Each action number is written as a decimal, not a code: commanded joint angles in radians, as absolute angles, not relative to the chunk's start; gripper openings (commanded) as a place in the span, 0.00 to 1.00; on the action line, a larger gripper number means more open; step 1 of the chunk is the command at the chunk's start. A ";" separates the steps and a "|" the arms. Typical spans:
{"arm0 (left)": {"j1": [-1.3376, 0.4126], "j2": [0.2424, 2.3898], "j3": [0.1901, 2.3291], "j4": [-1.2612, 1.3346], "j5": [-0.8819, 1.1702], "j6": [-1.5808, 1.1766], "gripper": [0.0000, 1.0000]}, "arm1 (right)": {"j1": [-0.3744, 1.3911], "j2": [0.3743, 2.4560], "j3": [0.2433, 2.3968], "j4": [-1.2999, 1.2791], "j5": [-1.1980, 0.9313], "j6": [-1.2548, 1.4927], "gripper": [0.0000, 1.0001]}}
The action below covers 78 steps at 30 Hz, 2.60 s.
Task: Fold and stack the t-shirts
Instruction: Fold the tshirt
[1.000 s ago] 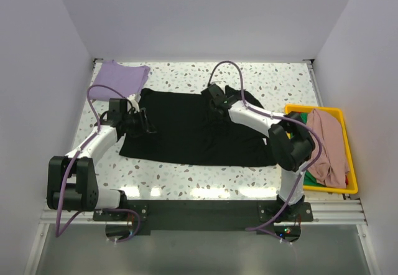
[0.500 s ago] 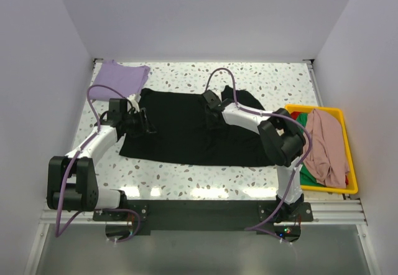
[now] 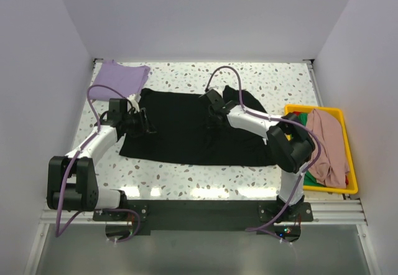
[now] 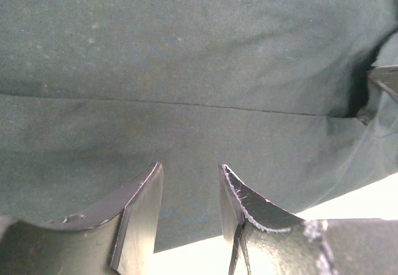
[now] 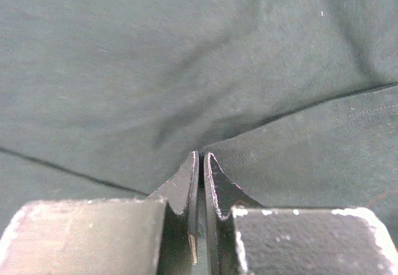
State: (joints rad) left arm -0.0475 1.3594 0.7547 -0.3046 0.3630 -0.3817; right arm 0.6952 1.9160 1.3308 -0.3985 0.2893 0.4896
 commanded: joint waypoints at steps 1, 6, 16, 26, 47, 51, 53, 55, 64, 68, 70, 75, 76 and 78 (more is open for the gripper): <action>-0.054 1.348 0.755 -0.290 0.361 -0.365 0.46 | 0.710 1.848 1.325 -0.305 0.272 0.476 0.00; -0.054 1.339 0.753 -0.298 0.322 -0.377 0.46 | 0.715 1.864 1.315 -0.304 0.281 0.477 0.04; -0.052 1.318 0.723 -0.223 0.127 -0.635 0.46 | 0.715 1.809 1.283 -0.409 0.394 0.541 0.59; -0.052 1.352 0.588 -0.146 0.032 -0.791 0.45 | 0.615 1.628 1.020 -0.391 0.394 0.661 0.62; 0.000 0.954 0.287 -0.374 -0.144 -1.028 0.44 | 0.357 1.352 0.597 -0.405 0.140 0.784 0.62; 0.000 0.833 0.268 -0.426 -0.094 -1.075 0.44 | 0.344 1.261 0.565 -0.455 0.115 0.770 0.62; -0.002 0.798 0.276 -0.445 -0.071 -1.080 0.45 | 0.342 1.205 0.571 -0.498 0.117 0.756 0.62; -0.003 0.776 0.319 -0.472 -0.048 -1.066 0.46 | 0.342 1.177 0.604 -0.515 0.106 0.736 0.62; -0.002 1.133 0.834 -0.264 -0.086 -0.750 0.58 | 0.342 1.339 1.006 -0.408 0.051 0.595 0.62; -0.003 1.491 1.058 -0.230 -0.074 -0.605 0.53 | 0.342 1.478 1.222 -0.370 0.054 0.522 0.62; -0.014 1.590 1.181 -0.242 -0.084 -0.580 0.53 | 0.342 1.570 1.288 -0.367 0.061 0.482 0.62; -0.026 1.850 1.386 -0.299 -0.107 -0.543 0.48 | 0.339 1.730 1.457 -0.362 0.058 0.427 0.61; -0.028 1.902 1.409 -0.326 -0.120 -0.543 0.47 | 0.336 1.774 1.479 -0.370 0.057 0.420 0.61; -0.035 1.943 1.460 -0.337 -0.152 -0.543 0.46 | 0.333 1.808 1.525 -0.376 0.051 0.404 0.61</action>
State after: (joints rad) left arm -0.0208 1.9091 1.3712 -0.2920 -0.0963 -0.5957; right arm 0.3439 1.7756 1.4502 -0.3737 0.0593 0.4679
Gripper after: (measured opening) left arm 0.466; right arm 0.614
